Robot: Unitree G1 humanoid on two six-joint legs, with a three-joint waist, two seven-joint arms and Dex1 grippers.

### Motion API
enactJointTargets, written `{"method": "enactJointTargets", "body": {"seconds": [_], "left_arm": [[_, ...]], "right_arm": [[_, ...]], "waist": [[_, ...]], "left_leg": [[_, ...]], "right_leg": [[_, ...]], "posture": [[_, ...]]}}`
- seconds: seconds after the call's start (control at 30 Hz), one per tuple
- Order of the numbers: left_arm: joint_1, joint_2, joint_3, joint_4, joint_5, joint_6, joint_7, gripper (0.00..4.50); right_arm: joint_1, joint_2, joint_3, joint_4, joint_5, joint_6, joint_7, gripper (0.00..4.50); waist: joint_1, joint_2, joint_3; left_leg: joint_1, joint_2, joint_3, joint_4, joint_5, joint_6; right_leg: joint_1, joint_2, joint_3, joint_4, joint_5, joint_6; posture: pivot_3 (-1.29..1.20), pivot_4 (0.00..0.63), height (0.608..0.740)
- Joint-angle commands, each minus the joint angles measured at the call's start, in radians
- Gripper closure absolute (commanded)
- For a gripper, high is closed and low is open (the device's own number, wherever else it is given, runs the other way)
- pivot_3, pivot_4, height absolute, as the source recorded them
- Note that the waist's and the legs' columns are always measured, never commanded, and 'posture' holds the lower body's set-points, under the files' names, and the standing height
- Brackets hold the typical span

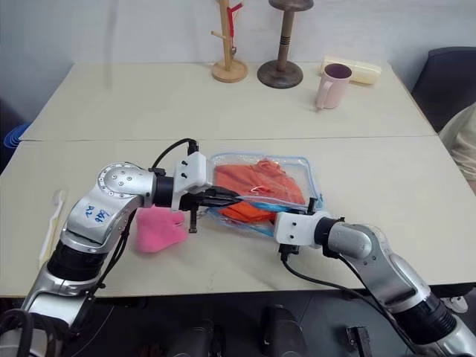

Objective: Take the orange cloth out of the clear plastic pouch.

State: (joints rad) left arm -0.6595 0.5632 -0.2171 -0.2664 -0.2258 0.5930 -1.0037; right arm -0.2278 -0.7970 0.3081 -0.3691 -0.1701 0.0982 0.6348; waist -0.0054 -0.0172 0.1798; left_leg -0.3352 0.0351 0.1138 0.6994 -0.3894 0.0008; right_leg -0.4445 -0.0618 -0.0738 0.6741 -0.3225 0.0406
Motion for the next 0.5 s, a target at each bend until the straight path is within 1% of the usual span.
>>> {"method": "enactJointTargets", "body": {"seconds": [0.03,0.07,0.23,0.37,0.43,0.5], "left_arm": [[-0.007,-0.004,-0.004,-0.035,-0.011,-0.010,0.010,4.50],[-0.007,-0.004,-0.005,-0.033,-0.012,-0.012,0.010,4.50],[-0.022,-0.014,-0.006,-0.028,-0.024,-0.007,0.011,4.50],[-0.034,-0.023,-0.005,-0.013,-0.022,-0.010,0.015,4.50],[-0.042,-0.026,-0.002,0.003,-0.015,-0.019,0.021,4.50],[-0.054,-0.031,0.003,0.023,-0.008,-0.026,0.032,4.50]], "right_arm": [[0.005,0.024,-0.027,-0.010,-0.069,-0.069,-0.052,2.00],[0.003,0.032,-0.025,-0.002,-0.093,-0.080,-0.064,1.58],[-0.037,0.067,0.014,0.091,-0.296,-0.161,-0.168,0.03],[-0.049,0.095,0.019,0.140,-0.367,-0.218,-0.214,0.03],[-0.034,0.083,0.012,0.132,-0.379,-0.241,-0.199,0.03],[0.001,0.062,-0.024,0.102,-0.359,-0.249,-0.180,0.03]], "waist": [[-0.001,0.000,0.000],[-0.002,0.000,0.000],[-0.001,0.000,0.000],[-0.002,0.000,0.000],[-0.001,0.000,0.000],[0.000,0.000,0.000]], "left_leg": [[0.000,0.000,0.000,0.000,0.000,0.000],[0.000,0.000,0.000,0.000,0.000,0.000],[0.000,0.000,0.000,0.000,0.000,0.000],[0.000,0.000,0.000,0.000,0.000,0.000],[0.000,0.000,0.000,0.000,0.000,0.000],[0.000,0.000,0.000,0.000,0.000,0.000]], "right_leg": [[0.000,0.000,0.000,0.000,0.000,0.000],[0.000,0.000,0.000,0.000,0.000,0.000],[0.000,0.000,0.000,0.000,0.000,0.000],[0.000,0.000,0.000,0.000,0.000,0.000],[0.000,0.000,0.000,0.000,0.000,0.000],[0.000,0.000,0.000,0.000,0.000,0.000]], "posture": [[0.00,0.150,0.740],[0.00,0.150,0.740],[0.00,0.150,0.740],[0.00,0.150,0.740],[0.00,0.150,0.740],[0.00,0.150,0.740]]}}
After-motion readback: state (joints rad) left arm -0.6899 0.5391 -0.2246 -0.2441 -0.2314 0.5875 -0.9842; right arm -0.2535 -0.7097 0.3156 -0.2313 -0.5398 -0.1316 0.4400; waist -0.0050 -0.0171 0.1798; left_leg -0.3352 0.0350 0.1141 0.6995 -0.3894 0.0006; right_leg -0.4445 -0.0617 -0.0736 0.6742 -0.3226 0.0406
